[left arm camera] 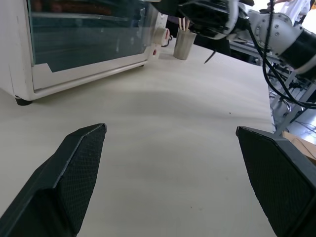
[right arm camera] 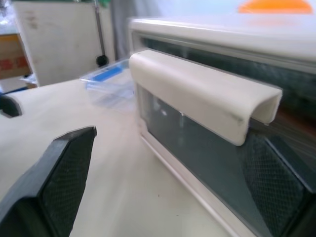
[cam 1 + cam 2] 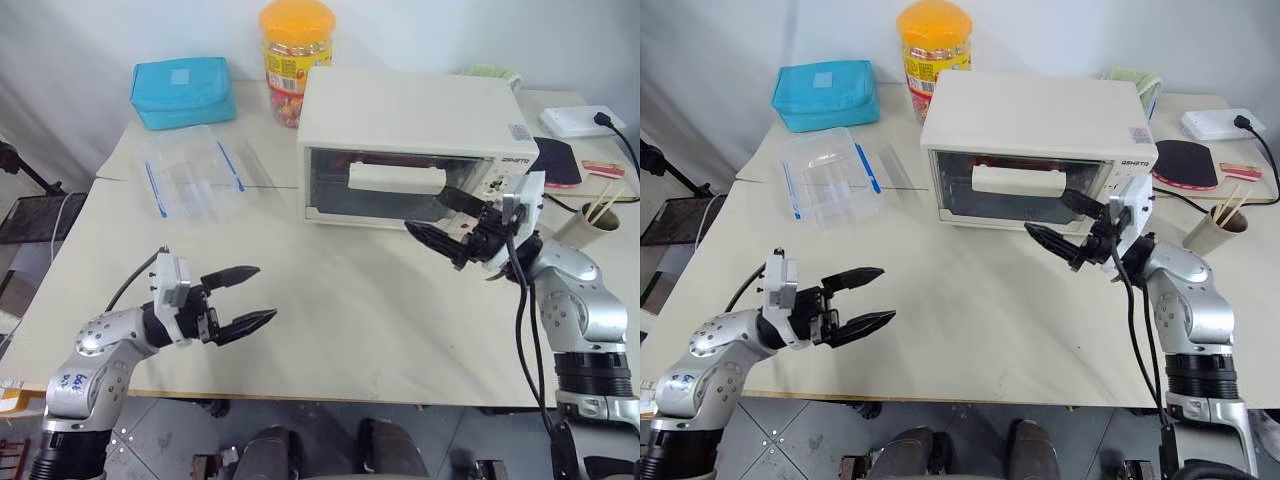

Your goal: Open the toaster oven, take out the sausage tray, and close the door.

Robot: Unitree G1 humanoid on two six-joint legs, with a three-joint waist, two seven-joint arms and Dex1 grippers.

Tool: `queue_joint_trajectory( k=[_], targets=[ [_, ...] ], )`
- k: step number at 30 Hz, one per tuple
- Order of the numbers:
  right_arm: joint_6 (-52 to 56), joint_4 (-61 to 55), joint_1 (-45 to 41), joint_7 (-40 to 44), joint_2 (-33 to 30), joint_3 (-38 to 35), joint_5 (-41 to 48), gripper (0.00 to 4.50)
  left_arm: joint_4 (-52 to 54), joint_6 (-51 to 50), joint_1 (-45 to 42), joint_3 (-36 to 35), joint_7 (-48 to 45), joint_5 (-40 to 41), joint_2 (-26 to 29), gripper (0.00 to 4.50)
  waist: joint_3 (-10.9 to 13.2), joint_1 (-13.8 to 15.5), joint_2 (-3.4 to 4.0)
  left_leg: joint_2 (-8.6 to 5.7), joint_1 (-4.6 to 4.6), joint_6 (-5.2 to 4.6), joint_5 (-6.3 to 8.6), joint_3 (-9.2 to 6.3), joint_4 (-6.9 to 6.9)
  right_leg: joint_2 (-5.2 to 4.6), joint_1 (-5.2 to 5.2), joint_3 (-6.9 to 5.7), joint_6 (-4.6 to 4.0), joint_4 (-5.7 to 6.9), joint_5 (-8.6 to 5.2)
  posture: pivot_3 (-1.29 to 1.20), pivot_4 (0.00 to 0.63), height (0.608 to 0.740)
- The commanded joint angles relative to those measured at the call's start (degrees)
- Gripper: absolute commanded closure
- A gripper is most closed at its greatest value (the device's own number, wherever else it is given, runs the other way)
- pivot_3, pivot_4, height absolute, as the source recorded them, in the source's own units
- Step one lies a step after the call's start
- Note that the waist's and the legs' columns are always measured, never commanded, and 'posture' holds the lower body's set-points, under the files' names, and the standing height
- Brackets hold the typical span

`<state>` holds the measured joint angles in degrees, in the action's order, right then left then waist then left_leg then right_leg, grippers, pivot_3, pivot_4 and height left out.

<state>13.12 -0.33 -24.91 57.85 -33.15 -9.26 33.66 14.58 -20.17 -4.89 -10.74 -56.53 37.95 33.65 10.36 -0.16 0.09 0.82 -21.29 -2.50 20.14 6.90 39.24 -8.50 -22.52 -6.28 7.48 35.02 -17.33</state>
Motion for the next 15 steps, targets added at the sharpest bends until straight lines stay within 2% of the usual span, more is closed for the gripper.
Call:
queue_joint_trajectory(
  k=[1, 5, 7, 11, 15],
  targets=[
    [-3.86, -4.96, 1.68, 2.43, 0.48, 0.4, -0.2, 0.0, -0.82, 0.13, -1.82, 0.05, 0.64, 0.27, -0.67, 0.03, 0.0, 0.0, 0.0, 0.0, 0.0, 0.0, 0.0, 0.0, 0.0, 0.0, 0.0, 0.0, 0.0, 0.0, 0.0, 0.0, 0.15, 0.74],
    [-5.65, -8.56, 7.32, 5.11, -0.89, 1.87, -1.94, 0.0, -4.27, 1.19, -5.29, -0.03, 1.98, -0.11, -2.69, 0.03, 0.0, 0.03, 0.0, 0.01, 0.01, 0.01, 0.0, 0.0, 0.0, 0.02, -0.01, -0.01, 0.0, 0.01, 0.0, 0.0, 0.15, 0.74],
    [-7.27, -8.75, 9.26, 5.77, -1.38, 2.23, -3.43, 0.0, -7.51, 2.31, -8.84, -0.46, 3.0, -0.29, -4.33, 0.41, 0.0, 0.06, 0.0, 0.01, 0.01, 0.01, -0.01, 0.0, -0.01, 0.03, -0.01, -0.02, 0.0, 0.01, 0.0, 0.0, 0.15, 0.74],
    [-9.7, -7.56, 10.5, 6.02, -1.49, 2.32, -5.43, 0.0, -16.13, 5.26, -19.69, -1.85, 5.55, -0.5, -7.99, 1.56, 0.02, 0.11, -0.04, -0.01, 0.01, 0.02, -0.03, 0.03, 0.07, 0.03, 0.02, -0.01, 0.01, 0.05, 0.01, 0.0, 0.15, 0.74],
    [-11.0, -6.16, 9.92, 5.7, -1.11, 2.17, -6.33, 0.0, -23.87, 8.59, -28.54, 0.94, 6.23, -4.56, -10.72, 2.88, 0.03, 0.13, -0.06, -0.03, 0.0, 0.03, -0.04, 0.0, 0.1, 0.06, 0.03, -0.09, 0.01, 0.05, 0.01, 0.0, 0.15, 0.74]
  ],
)
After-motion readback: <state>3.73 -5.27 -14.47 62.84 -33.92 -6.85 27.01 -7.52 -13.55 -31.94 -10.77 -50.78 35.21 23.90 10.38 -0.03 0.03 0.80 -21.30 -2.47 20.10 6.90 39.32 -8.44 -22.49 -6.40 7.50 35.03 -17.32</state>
